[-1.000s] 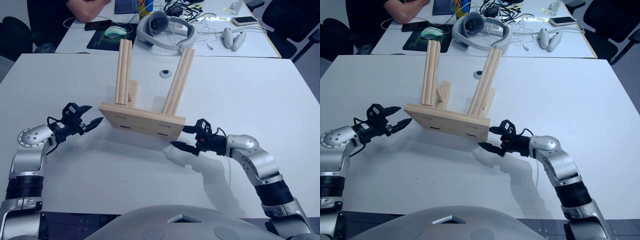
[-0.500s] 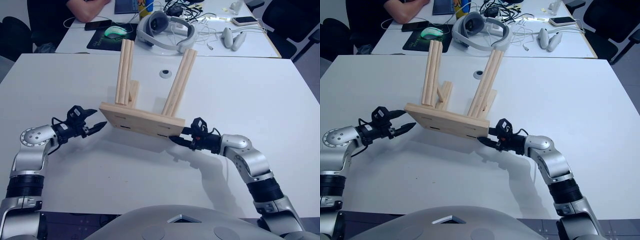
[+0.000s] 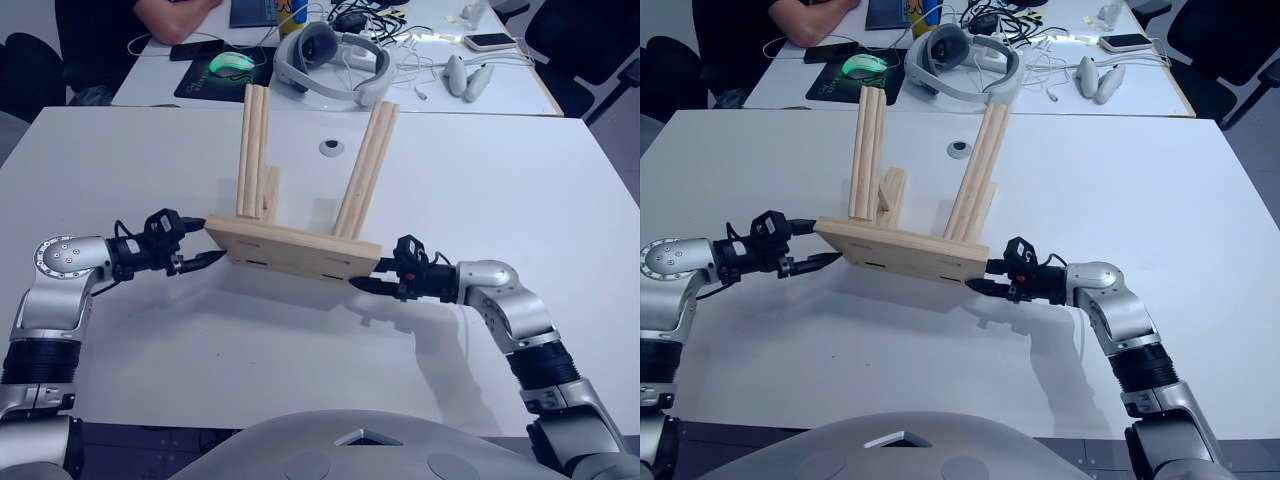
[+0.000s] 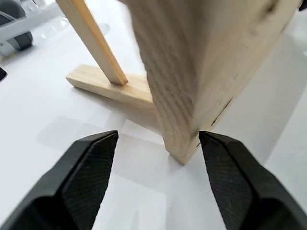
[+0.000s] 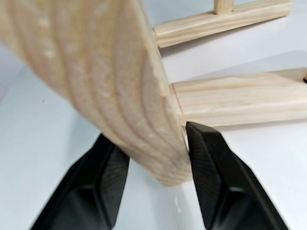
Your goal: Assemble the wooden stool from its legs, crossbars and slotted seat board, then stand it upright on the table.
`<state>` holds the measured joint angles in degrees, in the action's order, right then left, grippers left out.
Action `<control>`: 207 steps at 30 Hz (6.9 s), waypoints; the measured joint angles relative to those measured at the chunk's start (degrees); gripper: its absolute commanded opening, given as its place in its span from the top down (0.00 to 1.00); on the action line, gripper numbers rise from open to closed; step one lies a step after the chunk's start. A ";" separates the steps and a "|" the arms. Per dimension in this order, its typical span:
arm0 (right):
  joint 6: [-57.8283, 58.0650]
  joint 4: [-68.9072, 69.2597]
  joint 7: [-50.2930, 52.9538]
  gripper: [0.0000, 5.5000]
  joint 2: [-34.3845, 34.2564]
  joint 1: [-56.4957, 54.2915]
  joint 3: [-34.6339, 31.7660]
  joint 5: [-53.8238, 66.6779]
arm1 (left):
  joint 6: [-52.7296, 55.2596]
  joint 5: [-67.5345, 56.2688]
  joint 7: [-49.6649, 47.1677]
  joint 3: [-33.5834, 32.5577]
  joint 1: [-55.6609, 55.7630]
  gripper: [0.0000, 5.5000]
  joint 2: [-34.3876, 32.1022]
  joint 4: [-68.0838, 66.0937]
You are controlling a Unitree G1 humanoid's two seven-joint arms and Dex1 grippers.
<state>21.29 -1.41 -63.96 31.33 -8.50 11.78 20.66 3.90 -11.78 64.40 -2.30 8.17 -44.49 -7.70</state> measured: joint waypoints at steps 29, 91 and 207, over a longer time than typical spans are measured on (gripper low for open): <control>24.93 8.37 -6.24 0.68 8.74 -5.27 -6.05 13.52 | 21.75 -12.87 6.56 -0.21 -0.49 0.64 -3.79 15.08; 47.27 -65.11 31.83 0.47 -4.25 -51.11 -50.48 34.88 | 53.60 -30.22 -15.31 -29.90 39.62 0.02 3.19 -42.19; -15.84 -19.49 68.05 0.47 -18.76 -27.50 -21.02 -19.70 | -4.83 11.32 -67.88 -8.38 20.13 0.02 31.22 -0.50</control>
<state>5.46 -20.90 4.09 12.57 -36.00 -9.24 0.96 -0.93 -0.46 -3.47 -10.68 28.30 -13.27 -8.20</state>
